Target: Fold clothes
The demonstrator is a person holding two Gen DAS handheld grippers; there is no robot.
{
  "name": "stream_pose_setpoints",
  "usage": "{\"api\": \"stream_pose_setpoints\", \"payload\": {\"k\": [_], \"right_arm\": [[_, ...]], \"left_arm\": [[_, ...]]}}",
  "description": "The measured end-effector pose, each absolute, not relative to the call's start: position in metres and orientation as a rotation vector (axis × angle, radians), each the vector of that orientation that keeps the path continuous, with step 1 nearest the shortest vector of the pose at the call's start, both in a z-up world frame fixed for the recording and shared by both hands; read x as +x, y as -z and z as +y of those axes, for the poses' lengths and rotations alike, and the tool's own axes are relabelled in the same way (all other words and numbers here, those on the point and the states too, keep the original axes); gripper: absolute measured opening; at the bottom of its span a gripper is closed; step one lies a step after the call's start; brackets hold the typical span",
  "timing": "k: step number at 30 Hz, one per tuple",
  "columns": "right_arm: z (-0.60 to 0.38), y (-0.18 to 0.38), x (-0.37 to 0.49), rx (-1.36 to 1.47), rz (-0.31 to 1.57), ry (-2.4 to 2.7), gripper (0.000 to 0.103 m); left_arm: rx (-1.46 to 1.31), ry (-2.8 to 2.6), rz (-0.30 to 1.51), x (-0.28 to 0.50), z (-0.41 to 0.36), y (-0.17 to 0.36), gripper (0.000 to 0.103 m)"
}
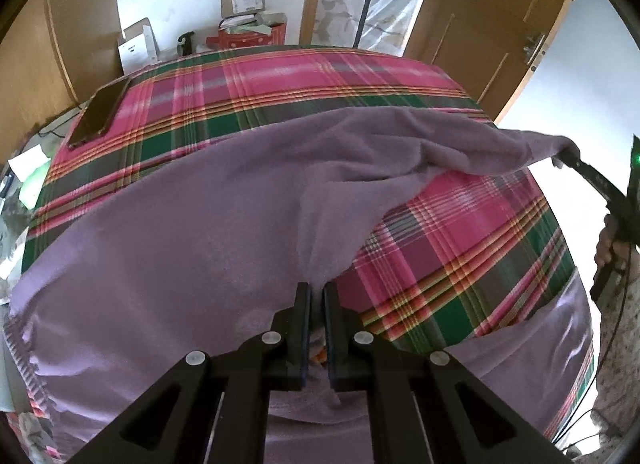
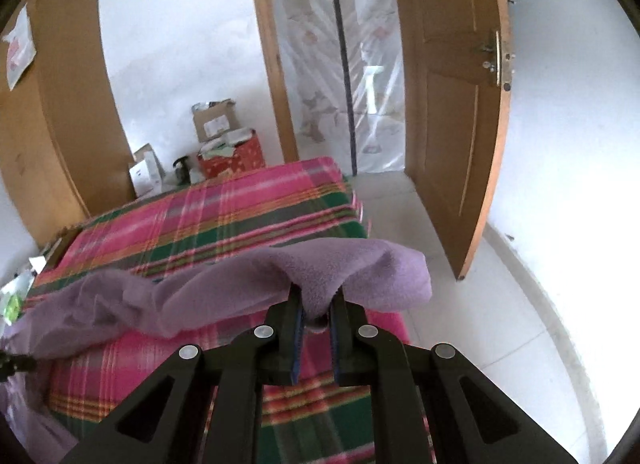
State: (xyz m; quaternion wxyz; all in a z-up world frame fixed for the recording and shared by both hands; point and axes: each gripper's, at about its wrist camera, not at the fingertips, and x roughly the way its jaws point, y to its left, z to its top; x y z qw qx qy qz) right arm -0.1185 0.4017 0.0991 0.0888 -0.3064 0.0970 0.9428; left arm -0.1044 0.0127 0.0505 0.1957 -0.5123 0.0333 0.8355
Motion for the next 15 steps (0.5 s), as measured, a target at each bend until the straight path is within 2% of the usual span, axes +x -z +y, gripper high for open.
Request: {"api": "stream_pose_setpoints", "payload": {"k": [10,15], "right_arm": [[0.433,-0.08,-0.153,-1.03,0.283,-2.712,0.011],[0.437,-0.065,-0.16,-1.097,0.235,-2.645,0.011]], "left_arm": [[-1.462,-2.226,0.04,-0.096,-0.008,-0.046,0.006],[-1.47,-2.165,0.11,-0.09,0.005,-0.038,0.006]]}}
